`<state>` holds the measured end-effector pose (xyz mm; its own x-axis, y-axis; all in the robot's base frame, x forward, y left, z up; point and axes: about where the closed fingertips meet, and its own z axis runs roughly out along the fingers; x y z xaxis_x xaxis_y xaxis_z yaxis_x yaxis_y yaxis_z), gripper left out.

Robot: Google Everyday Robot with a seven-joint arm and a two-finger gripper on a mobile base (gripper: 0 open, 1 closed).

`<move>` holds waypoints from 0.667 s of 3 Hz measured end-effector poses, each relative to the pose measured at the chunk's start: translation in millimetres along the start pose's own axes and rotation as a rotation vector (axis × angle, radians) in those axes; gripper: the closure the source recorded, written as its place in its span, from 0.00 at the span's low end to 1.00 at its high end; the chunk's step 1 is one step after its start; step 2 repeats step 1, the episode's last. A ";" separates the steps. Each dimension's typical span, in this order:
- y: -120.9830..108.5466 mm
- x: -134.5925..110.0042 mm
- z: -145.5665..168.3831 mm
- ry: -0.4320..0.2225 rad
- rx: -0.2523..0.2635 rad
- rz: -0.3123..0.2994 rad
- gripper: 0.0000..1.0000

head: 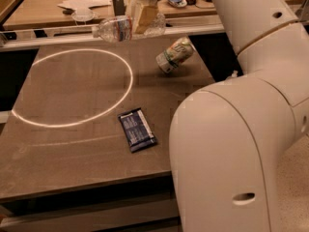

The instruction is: Pick water bottle

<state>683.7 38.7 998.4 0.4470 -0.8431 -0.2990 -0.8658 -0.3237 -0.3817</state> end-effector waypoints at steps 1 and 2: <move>-9.0 -1.9 4.8 -0.007 0.028 0.000 1.00; -9.0 -1.9 4.8 -0.007 0.028 0.000 1.00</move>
Offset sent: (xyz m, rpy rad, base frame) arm 0.0000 0.0000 0.0000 0.0000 0.0000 0.0000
